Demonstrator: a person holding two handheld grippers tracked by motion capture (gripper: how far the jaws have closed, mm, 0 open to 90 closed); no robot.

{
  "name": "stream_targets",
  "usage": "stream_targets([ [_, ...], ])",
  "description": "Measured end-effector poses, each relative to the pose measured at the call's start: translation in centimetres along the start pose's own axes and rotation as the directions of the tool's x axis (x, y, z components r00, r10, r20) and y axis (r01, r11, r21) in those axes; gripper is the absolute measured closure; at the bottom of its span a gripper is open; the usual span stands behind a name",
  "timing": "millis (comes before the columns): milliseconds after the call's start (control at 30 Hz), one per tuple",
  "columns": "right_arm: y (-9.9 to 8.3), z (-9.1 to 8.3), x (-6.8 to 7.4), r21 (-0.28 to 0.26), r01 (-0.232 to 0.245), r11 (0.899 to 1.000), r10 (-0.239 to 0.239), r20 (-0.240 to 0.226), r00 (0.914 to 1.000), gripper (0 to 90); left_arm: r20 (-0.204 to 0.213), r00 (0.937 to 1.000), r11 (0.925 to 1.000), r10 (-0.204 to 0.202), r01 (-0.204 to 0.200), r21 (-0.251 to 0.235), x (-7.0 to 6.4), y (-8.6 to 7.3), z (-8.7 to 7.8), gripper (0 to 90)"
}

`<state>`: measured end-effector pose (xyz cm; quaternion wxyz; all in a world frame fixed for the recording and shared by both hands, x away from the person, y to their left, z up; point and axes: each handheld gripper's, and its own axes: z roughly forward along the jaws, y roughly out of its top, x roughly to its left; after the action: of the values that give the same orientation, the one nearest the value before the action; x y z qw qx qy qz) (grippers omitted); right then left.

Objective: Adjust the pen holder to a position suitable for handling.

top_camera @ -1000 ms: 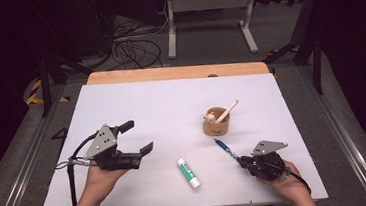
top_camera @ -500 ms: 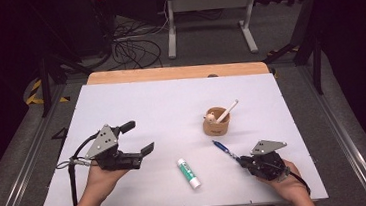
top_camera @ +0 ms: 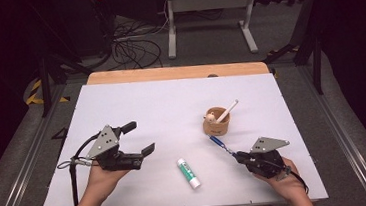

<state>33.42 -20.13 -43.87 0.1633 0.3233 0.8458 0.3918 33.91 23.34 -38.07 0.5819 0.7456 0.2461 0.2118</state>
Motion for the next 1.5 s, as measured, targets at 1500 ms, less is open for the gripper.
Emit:
stream_targets([
  [1500,9.8,0.1,4.2,-0.278,0.178,0.944,-0.196,-0.041,0.9797,81.2,0.050,0.9982,0.9995,-0.032,0.032,0.002,-2.8,1.1,4.8,21.6],
])
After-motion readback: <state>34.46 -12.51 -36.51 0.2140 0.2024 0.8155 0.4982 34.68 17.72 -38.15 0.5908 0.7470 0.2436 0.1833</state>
